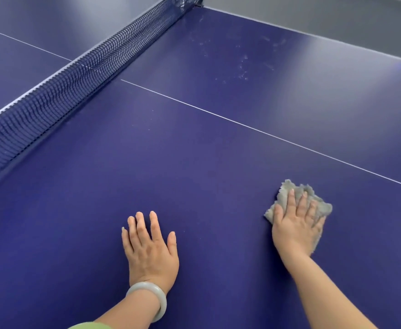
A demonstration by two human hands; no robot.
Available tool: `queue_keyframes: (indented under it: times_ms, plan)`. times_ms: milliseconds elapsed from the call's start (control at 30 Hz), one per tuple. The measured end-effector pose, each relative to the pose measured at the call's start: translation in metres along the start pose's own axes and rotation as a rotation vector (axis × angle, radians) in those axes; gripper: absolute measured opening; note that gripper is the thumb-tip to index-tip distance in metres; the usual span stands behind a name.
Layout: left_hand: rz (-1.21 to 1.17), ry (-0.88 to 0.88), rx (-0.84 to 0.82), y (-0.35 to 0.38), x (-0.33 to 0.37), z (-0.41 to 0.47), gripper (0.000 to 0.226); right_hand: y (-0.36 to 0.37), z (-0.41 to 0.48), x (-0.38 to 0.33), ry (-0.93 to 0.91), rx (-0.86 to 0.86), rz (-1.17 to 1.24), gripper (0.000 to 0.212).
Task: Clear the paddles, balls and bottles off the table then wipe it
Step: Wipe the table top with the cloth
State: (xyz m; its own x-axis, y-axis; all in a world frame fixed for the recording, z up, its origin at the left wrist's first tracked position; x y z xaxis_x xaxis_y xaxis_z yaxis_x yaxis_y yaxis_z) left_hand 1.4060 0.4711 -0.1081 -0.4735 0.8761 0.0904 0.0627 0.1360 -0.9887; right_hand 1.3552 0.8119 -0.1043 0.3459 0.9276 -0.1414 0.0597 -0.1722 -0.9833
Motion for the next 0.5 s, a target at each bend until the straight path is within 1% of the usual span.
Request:
queue_keyframes:
  times_ms: [100,167,267,367,433,500]
  plan:
    - [-0.015,0.008,-0.01,-0.002,0.0,-0.001,0.071,0.019,-0.052,-0.072,-0.171,0.012,0.0,0.063]
    - [-0.032,0.01,-0.031,-0.002,0.0,-0.001,0.07,0.029,-0.083,-0.106,-0.233,0.032,0.001,0.062]
    - [-0.063,0.013,-0.08,-0.003,-0.001,-0.001,0.07,0.037,-0.099,-0.113,-0.193,0.041,0.007,0.059]
    - [-0.098,0.037,-0.09,-0.004,-0.003,0.0,0.066,0.038,-0.098,-0.111,-0.19,0.036,-0.034,0.059]
    - [-0.186,0.07,-0.084,-0.011,-0.008,0.002,0.059,0.039,-0.099,-0.114,-0.186,0.017,-0.031,0.061]
    - [-0.25,0.152,-0.14,-0.015,-0.017,0.004,0.053,0.037,-0.1,-0.115,-0.177,0.006,-0.033,0.062]
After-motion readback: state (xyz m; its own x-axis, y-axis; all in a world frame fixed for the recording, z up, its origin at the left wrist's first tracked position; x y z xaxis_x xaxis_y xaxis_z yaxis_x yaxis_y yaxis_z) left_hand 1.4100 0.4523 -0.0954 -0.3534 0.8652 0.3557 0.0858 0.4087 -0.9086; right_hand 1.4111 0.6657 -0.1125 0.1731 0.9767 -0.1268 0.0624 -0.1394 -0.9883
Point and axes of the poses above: each hand's wrist, its own z-axis towards the middle knuckle, its own y-axis out of the palm, x = y × z, the point moved 7 cm from there along z, towards the middle knuckle, and after that the axes turned 12 degrees about -y, right-handed, at the moved point
